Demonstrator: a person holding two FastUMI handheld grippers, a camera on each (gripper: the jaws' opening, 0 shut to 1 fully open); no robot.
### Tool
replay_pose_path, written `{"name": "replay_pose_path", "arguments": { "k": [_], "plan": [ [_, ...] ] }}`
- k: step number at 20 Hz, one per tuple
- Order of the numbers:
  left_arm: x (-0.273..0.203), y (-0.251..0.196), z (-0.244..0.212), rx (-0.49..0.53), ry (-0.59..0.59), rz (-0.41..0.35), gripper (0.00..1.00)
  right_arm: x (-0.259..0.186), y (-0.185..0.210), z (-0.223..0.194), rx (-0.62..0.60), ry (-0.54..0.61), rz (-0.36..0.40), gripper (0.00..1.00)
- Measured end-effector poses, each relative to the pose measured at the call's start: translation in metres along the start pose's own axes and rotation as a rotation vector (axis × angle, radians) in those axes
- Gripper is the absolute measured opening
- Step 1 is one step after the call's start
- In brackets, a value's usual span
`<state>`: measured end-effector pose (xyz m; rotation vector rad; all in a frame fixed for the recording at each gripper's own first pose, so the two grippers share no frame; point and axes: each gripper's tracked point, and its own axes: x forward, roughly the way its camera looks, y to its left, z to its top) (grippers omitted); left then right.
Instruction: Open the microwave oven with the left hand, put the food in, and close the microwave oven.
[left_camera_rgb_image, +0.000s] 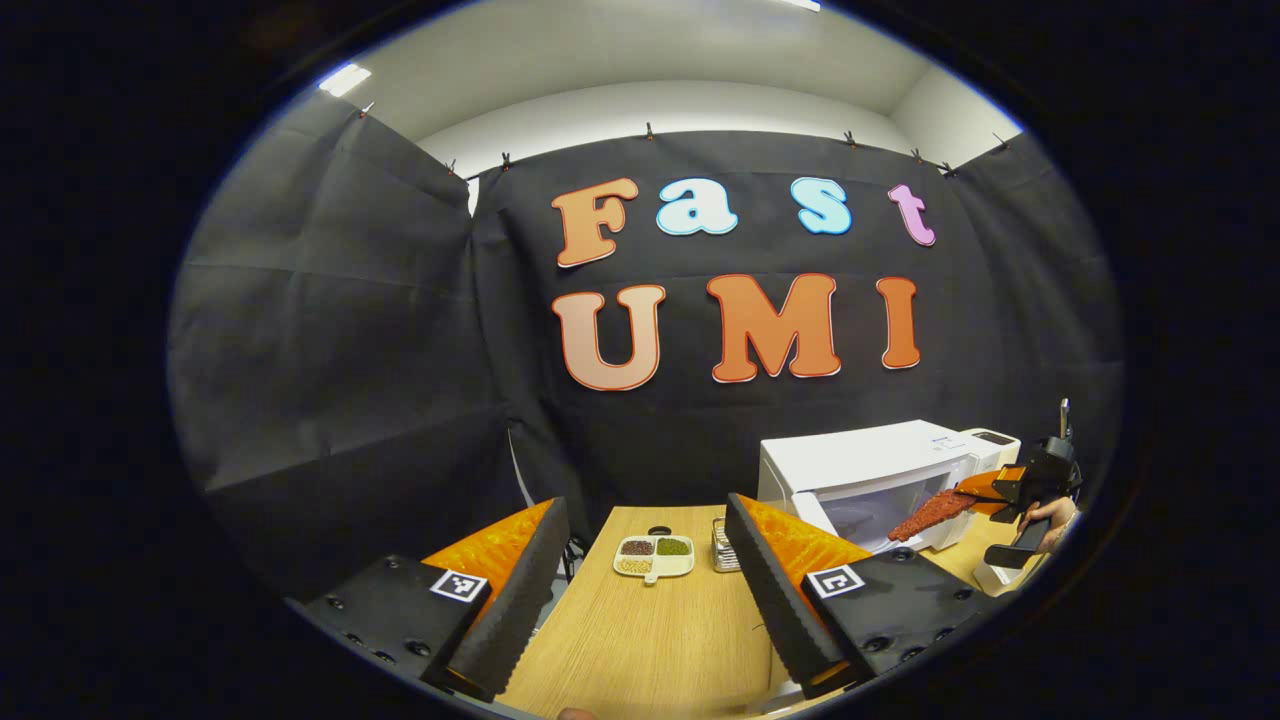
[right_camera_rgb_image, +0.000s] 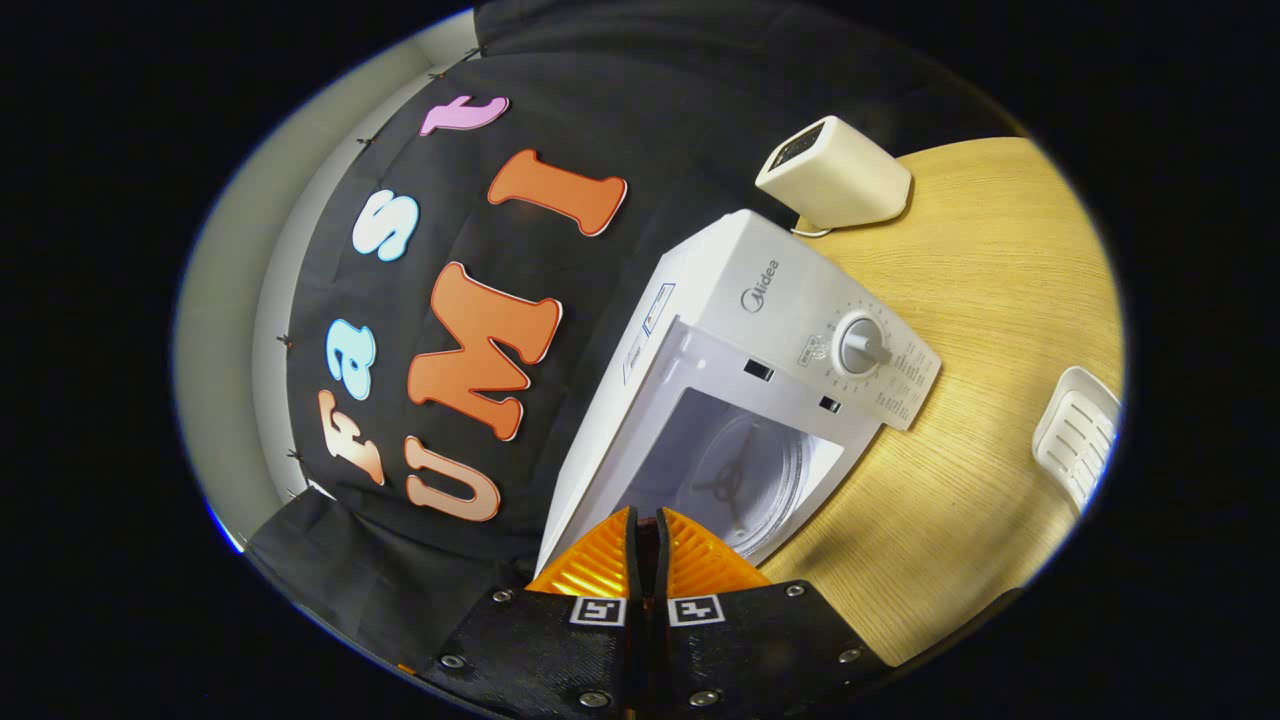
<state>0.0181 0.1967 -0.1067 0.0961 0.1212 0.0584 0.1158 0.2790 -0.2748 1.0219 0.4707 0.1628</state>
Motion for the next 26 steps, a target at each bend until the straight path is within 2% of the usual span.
{"name": "replay_pose_path", "arguments": {
  "k": [1,2,3,5,6,9,12,17,18,19,21,22,23,25,26],
  "plan": [
    [0.004,0.004,-0.003,0.001,0.008,0.001,0.95,0.010,-0.003,-0.003,-0.001,-0.010,-0.014,0.01],
    [0.008,0.008,-0.005,-0.001,0.015,0.001,1.00,0.021,-0.005,-0.005,0.000,-0.023,-0.027,0.01],
    [0.011,0.012,-0.007,-0.006,0.019,0.005,1.00,0.031,-0.007,-0.007,-0.001,-0.036,-0.037,0.01],
    [0.018,0.020,-0.010,-0.033,0.027,0.019,1.00,0.052,-0.016,-0.014,-0.018,-0.051,-0.062,0.01],
    [0.020,0.022,-0.012,-0.046,0.030,0.025,0.96,0.062,-0.018,-0.017,-0.022,-0.060,-0.072,0.01],
    [0.028,0.028,-0.021,-0.051,0.051,0.037,1.00,0.088,-0.023,-0.028,-0.023,-0.079,-0.090,0.01],
    [0.031,0.028,-0.036,-0.059,0.087,0.023,1.00,0.107,-0.022,-0.038,-0.061,-0.101,-0.097,0.01],
    [0.032,0.037,-0.046,-0.036,0.115,0.039,1.00,0.138,-0.025,-0.057,-0.116,-0.083,-0.122,0.01],
    [0.031,0.040,-0.045,-0.031,0.115,0.044,1.00,0.137,-0.023,-0.059,-0.119,-0.082,-0.116,0.04],
    [0.031,0.041,-0.044,-0.028,0.116,0.049,0.95,0.142,-0.023,-0.059,-0.124,-0.081,-0.119,0.05],
    [0.031,0.044,-0.044,-0.031,0.118,0.058,0.95,0.146,-0.026,-0.055,-0.158,-0.095,-0.150,0.10],
    [0.030,0.045,-0.045,-0.035,0.120,0.064,1.00,0.147,-0.030,-0.054,-0.194,-0.103,-0.173,0.13],
    [0.029,0.046,-0.047,-0.040,0.121,0.067,0.95,0.145,-0.034,-0.051,-0.230,-0.109,-0.187,0.19],
    [0.027,0.045,-0.049,-0.047,0.123,0.069,0.96,0.140,-0.040,-0.048,-0.288,-0.100,-0.216,0.74],
    [0.026,0.045,-0.050,-0.048,0.124,0.068,0.96,0.135,-0.040,-0.047,-0.318,-0.102,-0.218,0.80]
  ]
}}
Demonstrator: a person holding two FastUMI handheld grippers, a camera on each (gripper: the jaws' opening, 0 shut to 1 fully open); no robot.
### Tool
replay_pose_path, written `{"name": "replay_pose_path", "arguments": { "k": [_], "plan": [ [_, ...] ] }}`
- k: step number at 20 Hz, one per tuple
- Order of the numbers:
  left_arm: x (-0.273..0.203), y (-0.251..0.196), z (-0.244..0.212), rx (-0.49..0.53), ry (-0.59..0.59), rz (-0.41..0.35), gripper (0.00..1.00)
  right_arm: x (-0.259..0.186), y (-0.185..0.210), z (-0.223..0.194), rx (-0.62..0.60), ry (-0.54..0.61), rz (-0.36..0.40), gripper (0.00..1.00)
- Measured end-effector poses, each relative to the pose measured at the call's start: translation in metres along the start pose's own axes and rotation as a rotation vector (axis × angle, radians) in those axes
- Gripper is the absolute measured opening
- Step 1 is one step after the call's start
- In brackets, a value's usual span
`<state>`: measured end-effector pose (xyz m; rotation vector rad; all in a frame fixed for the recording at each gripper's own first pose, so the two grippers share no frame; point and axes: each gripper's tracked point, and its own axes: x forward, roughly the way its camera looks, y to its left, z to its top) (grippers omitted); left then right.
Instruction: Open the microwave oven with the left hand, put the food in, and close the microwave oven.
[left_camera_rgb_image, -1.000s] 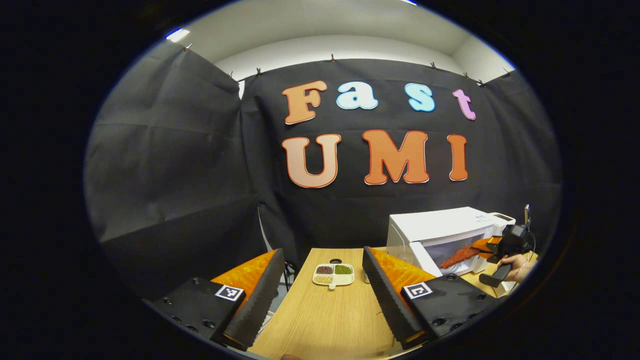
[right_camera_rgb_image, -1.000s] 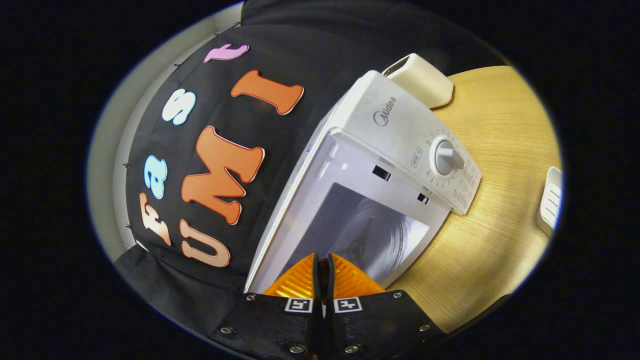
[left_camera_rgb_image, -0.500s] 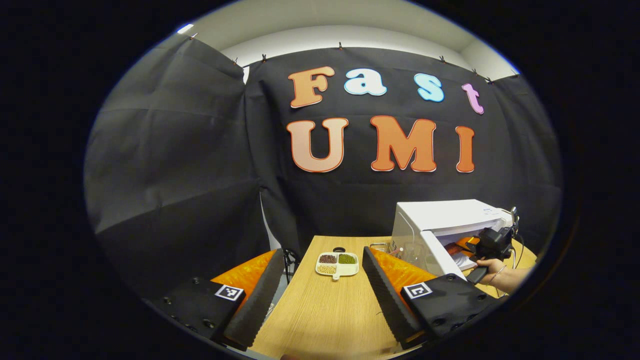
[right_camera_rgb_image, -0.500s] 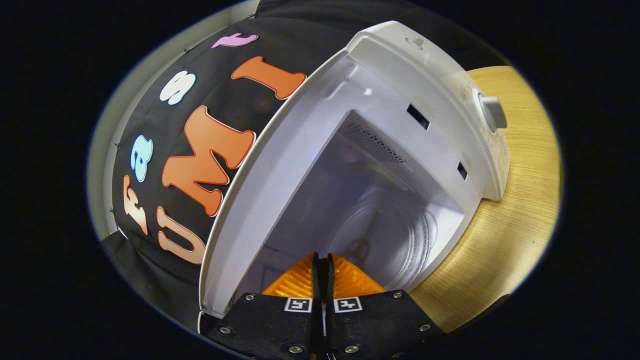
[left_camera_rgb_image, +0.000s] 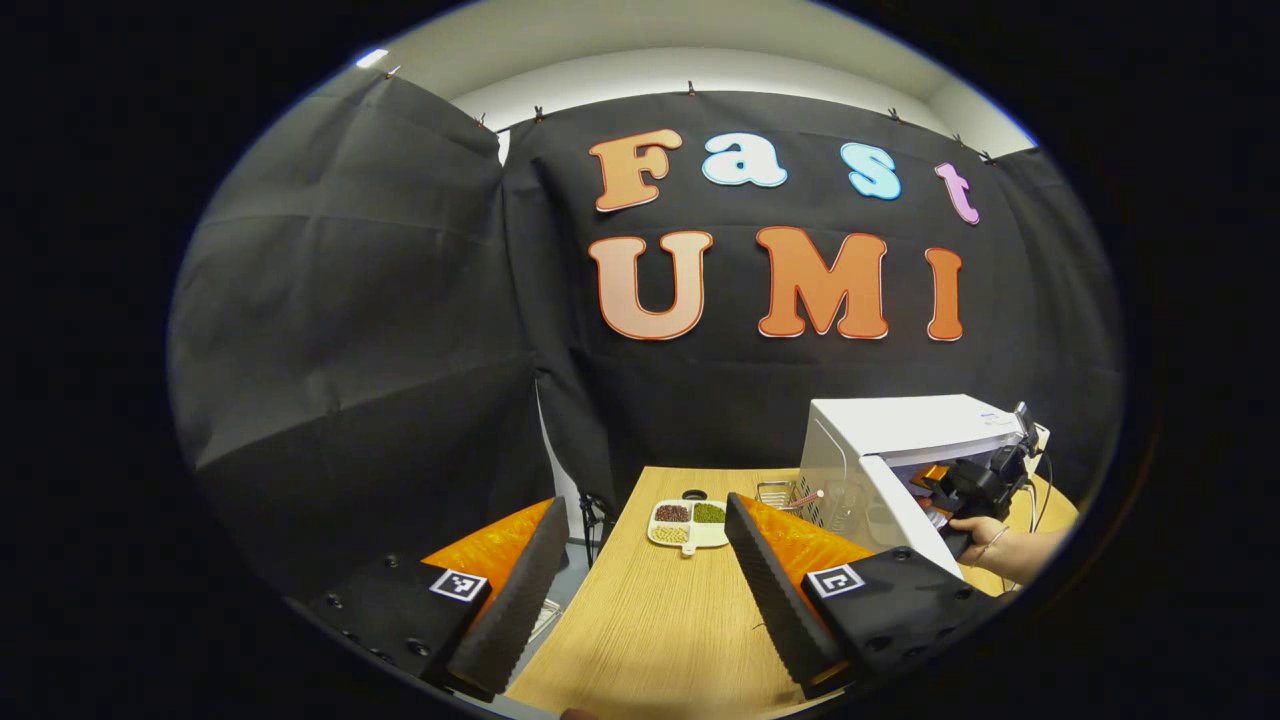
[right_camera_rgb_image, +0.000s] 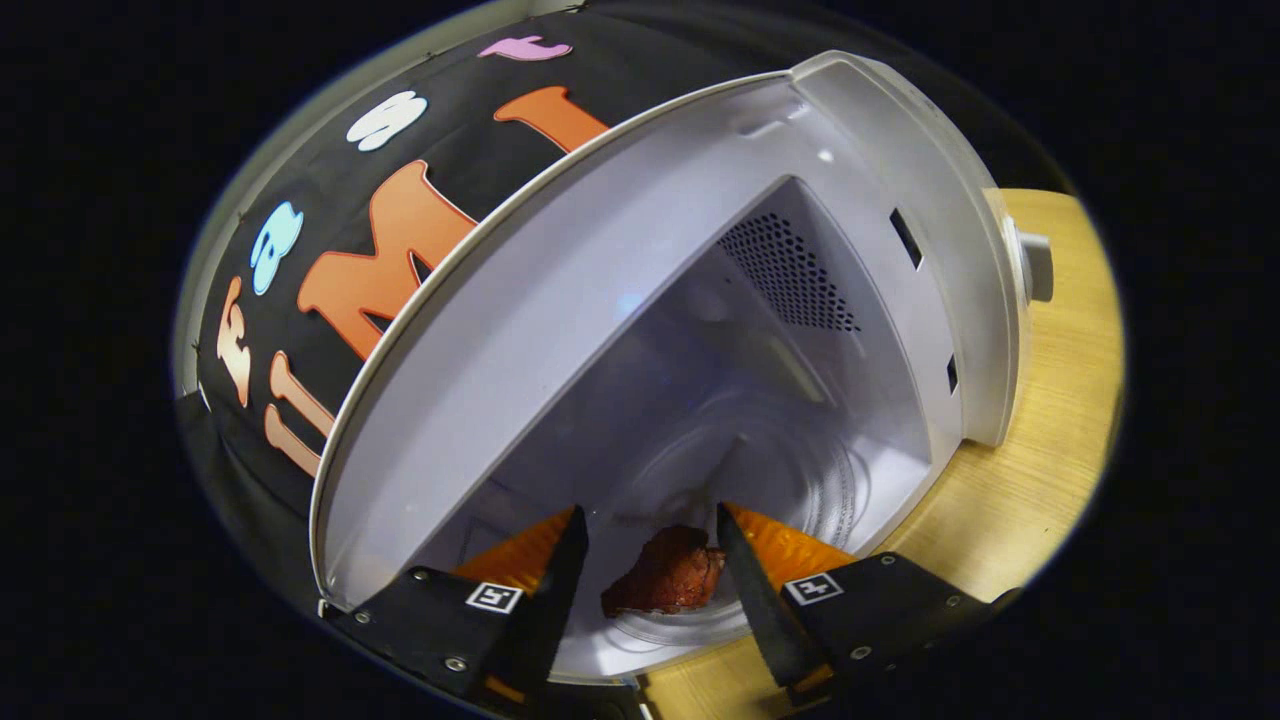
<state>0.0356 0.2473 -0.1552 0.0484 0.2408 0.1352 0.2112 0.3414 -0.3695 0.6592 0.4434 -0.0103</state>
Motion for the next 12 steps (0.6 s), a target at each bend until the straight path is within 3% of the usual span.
{"name": "replay_pose_path", "arguments": {
  "k": [2,8,12],
  "plan": [
    [0.000,-0.003,-0.004,-0.004,0.004,-0.006,1.00,-0.009,-0.003,0.009,-0.076,-0.030,0.002,0.93],
    [0.001,-0.013,-0.021,0.015,-0.004,-0.039,0.96,-0.057,-0.018,0.008,-0.319,-0.006,-0.015,0.94],
    [0.004,-0.033,-0.043,0.034,0.007,-0.098,1.00,-0.113,-0.011,0.018,-0.454,-0.038,0.045,0.94]
  ]
}}
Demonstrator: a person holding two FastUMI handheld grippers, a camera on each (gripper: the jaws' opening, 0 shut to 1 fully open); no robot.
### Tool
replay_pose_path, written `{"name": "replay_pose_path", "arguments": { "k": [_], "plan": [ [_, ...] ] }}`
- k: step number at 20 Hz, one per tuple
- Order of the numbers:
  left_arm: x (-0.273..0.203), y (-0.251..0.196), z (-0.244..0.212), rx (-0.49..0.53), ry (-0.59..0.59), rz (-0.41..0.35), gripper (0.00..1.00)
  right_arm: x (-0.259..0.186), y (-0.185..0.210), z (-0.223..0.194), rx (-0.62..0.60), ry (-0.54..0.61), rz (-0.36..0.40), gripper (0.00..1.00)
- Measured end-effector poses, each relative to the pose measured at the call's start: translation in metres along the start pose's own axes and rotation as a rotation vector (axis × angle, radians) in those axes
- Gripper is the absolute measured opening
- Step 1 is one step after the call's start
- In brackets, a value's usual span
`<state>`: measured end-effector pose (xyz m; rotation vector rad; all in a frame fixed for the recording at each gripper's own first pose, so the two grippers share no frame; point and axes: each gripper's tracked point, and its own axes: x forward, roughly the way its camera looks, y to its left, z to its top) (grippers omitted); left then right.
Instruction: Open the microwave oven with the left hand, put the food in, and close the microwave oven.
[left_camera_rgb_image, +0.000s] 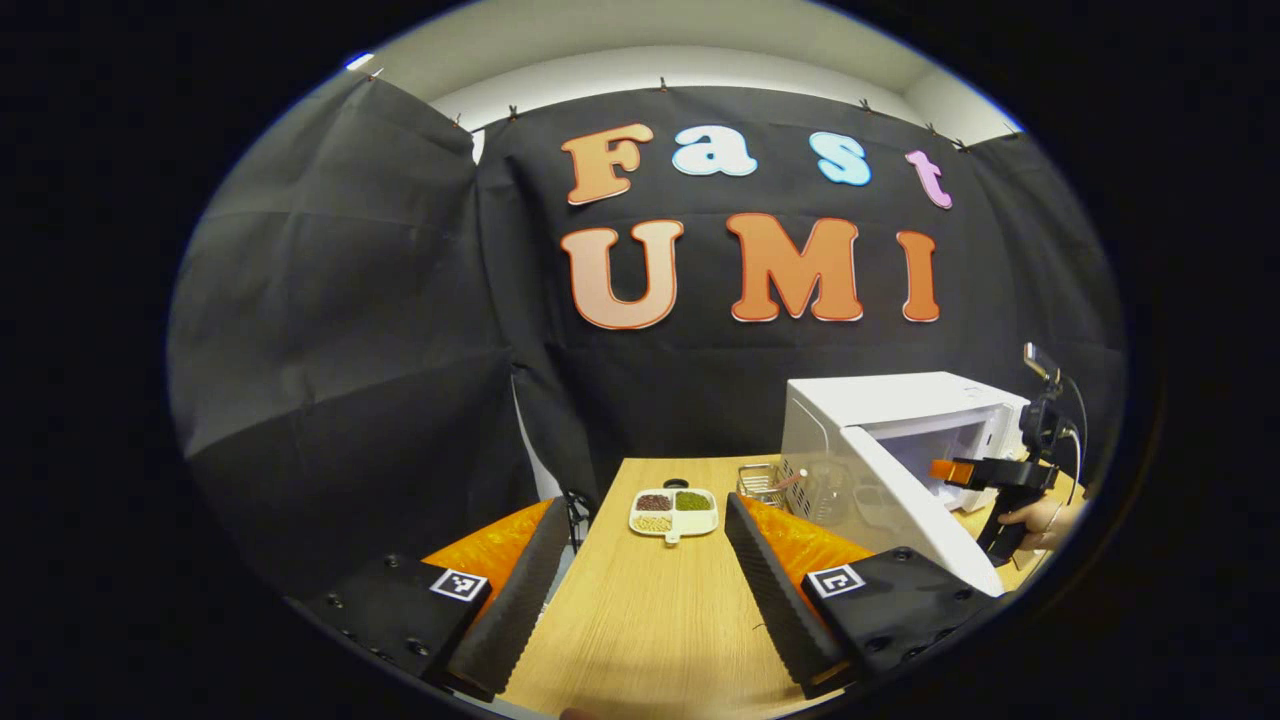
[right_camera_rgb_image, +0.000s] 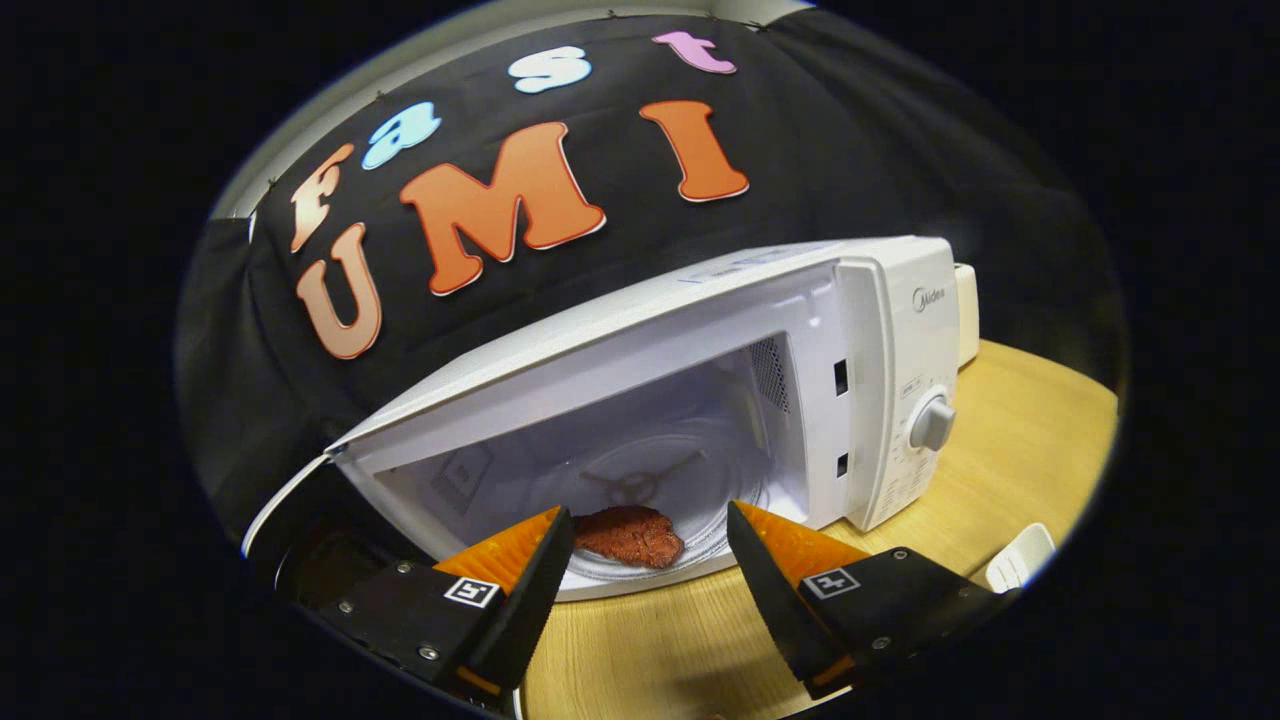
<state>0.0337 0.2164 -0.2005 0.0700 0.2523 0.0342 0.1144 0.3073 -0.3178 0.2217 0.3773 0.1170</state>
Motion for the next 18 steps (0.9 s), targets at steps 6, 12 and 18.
{"name": "replay_pose_path", "arguments": {
  "k": [6,12,18],
  "plan": [
    [-0.003,-0.033,-0.039,-0.014,0.045,-0.084,1.00,-0.059,-0.023,0.057,-0.025,-0.068,0.025,0.94],
    [-0.005,-0.055,-0.070,-0.019,0.092,-0.132,1.00,-0.090,-0.051,0.117,0.060,-0.152,0.012,0.94],
    [-0.007,-0.089,-0.070,-0.020,0.103,-0.214,0.95,-0.096,-0.060,0.139,0.078,-0.180,0.025,0.94]
  ]
}}
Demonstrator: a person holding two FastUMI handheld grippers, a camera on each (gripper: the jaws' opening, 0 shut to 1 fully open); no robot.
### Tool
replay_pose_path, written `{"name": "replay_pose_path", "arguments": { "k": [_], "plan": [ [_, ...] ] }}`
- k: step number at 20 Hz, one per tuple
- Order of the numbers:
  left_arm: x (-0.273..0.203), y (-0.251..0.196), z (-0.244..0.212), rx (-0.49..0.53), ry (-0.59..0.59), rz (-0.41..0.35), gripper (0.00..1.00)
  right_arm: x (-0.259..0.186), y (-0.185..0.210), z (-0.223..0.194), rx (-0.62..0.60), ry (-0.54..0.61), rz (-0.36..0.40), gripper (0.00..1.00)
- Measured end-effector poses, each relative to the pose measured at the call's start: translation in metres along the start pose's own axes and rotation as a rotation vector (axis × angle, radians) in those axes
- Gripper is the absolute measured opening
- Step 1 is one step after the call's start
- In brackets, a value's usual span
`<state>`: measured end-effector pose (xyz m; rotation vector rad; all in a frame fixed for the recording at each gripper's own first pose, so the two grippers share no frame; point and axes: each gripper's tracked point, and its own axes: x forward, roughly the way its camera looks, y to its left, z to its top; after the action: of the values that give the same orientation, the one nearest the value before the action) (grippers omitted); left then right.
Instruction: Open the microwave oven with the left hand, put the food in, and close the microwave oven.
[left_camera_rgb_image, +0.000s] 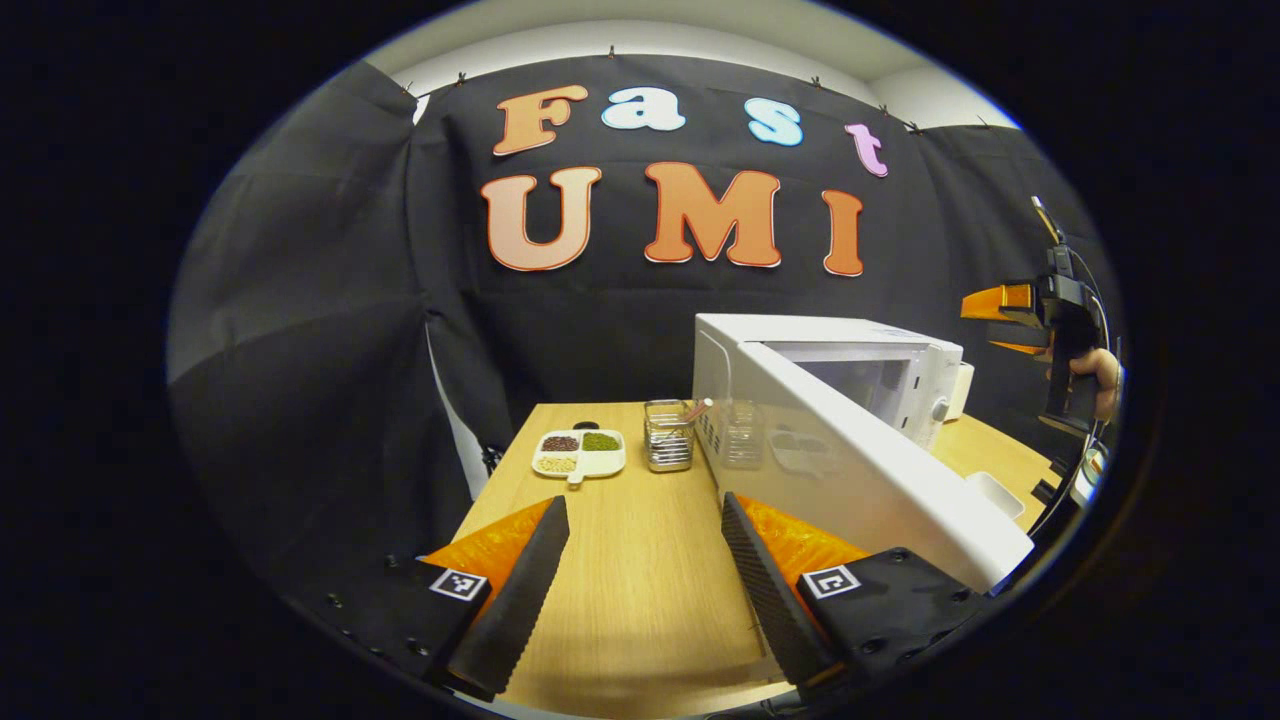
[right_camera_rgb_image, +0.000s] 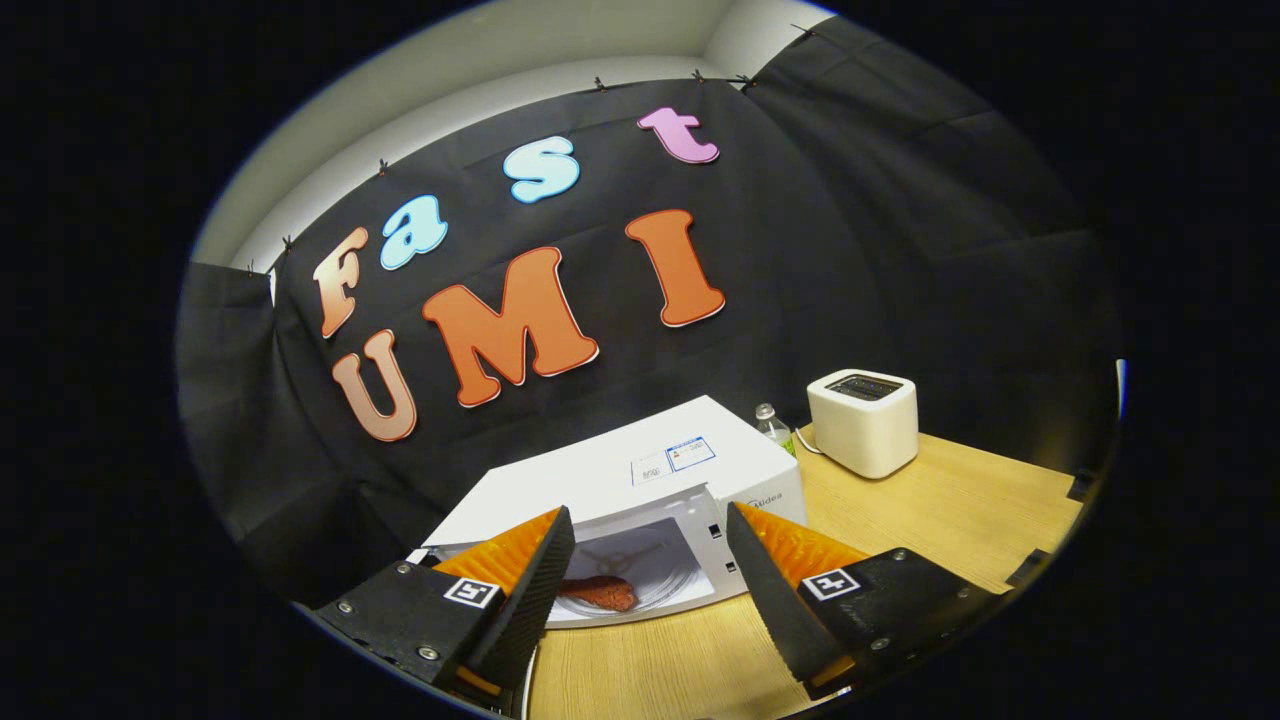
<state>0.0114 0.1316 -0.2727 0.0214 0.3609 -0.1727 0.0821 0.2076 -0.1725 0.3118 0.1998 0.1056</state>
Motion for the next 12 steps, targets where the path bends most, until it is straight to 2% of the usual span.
{"name": "replay_pose_path", "arguments": {
  "k": [4,6,10,11,12],
  "plan": [
    [0.007,-0.031,-0.004,-0.002,0.020,-0.060,0.95,-0.002,-0.004,0.012,0.017,-0.013,0.011,0.94],
    [0.013,-0.051,-0.007,0.001,0.042,-0.106,0.96,-0.004,-0.017,0.019,0.022,-0.021,-0.017,0.94],
    [0.020,-0.089,-0.008,0.050,0.051,-0.183,0.34,-0.015,-0.044,0.038,0.030,-0.049,-0.054,0.94],
    [0.022,-0.099,-0.007,0.047,0.051,-0.209,0.21,-0.017,-0.052,0.042,0.035,-0.056,-0.066,0.94],
    [0.024,-0.112,-0.010,0.043,0.062,-0.244,0.17,-0.018,-0.062,0.046,0.039,-0.059,-0.081,0.94]
  ]
}}
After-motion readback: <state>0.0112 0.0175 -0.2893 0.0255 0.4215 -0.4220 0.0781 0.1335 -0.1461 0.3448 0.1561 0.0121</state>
